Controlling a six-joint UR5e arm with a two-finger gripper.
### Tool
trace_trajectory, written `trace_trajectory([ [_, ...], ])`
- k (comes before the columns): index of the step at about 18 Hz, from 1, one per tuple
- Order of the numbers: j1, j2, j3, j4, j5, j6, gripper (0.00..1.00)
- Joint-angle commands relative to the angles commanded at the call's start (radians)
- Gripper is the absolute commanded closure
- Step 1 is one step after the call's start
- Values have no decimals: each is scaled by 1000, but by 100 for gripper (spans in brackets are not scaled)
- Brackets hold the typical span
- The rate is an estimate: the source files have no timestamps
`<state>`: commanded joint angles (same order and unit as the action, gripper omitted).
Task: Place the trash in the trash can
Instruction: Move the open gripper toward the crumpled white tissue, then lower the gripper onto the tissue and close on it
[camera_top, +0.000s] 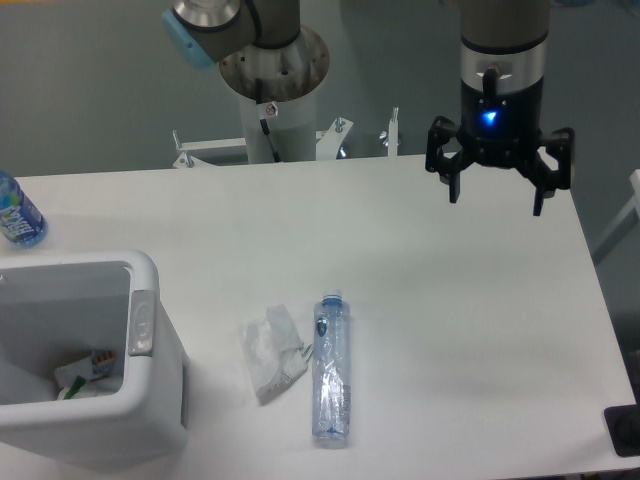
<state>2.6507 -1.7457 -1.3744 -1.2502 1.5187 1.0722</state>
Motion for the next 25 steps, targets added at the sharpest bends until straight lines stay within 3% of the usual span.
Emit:
trace_trajectory([
  [4,0,2,-15,6,-3,-2,0],
  [11,-8,28,-97,49,-6,-8,0],
  [14,-14,37,-164,52,-8,-6,0],
  [16,-20,47,-205,86,-6,-15,0],
  [20,-90,45,-302,120,-9,-24,0],
  [25,-169,-14,-341,121,-75,-148,0],
])
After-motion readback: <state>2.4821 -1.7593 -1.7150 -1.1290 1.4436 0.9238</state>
